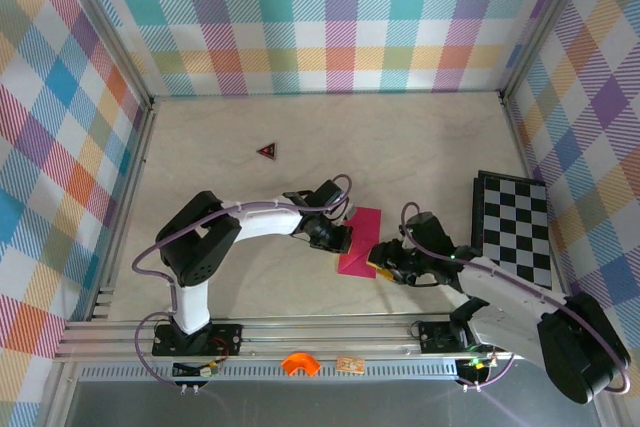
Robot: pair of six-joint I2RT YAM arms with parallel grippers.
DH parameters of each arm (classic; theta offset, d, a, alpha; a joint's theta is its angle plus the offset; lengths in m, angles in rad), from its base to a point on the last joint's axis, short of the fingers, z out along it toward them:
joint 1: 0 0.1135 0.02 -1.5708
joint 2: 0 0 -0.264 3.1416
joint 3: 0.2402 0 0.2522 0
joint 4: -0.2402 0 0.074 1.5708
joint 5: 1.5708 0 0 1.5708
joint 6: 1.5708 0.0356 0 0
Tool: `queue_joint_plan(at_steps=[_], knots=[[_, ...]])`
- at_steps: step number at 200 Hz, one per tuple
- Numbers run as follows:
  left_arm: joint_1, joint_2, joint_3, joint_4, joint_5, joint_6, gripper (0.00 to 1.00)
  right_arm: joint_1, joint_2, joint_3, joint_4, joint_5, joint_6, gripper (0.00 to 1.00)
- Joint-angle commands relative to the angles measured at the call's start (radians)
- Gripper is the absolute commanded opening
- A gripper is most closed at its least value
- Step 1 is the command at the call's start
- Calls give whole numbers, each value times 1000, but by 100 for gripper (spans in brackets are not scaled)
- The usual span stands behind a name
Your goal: Fold a paper plane with a square sheet of paper (pick it up from the middle)
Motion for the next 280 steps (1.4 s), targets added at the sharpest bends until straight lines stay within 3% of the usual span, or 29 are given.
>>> queue_joint_plan(at_steps=[1, 123, 201, 280], knots=[[8, 22, -22, -1, 24, 21, 3, 35, 68, 32, 11, 44, 49, 47], [8, 18, -41, -4, 17, 23, 3, 60, 208, 72, 183, 108, 50, 49], [9, 18, -34, -9, 18, 18, 2, -41, 234, 85, 267, 31, 8, 44], [9, 6, -18, -10, 31, 0, 3, -99, 299, 85, 248, 39, -13, 44]])
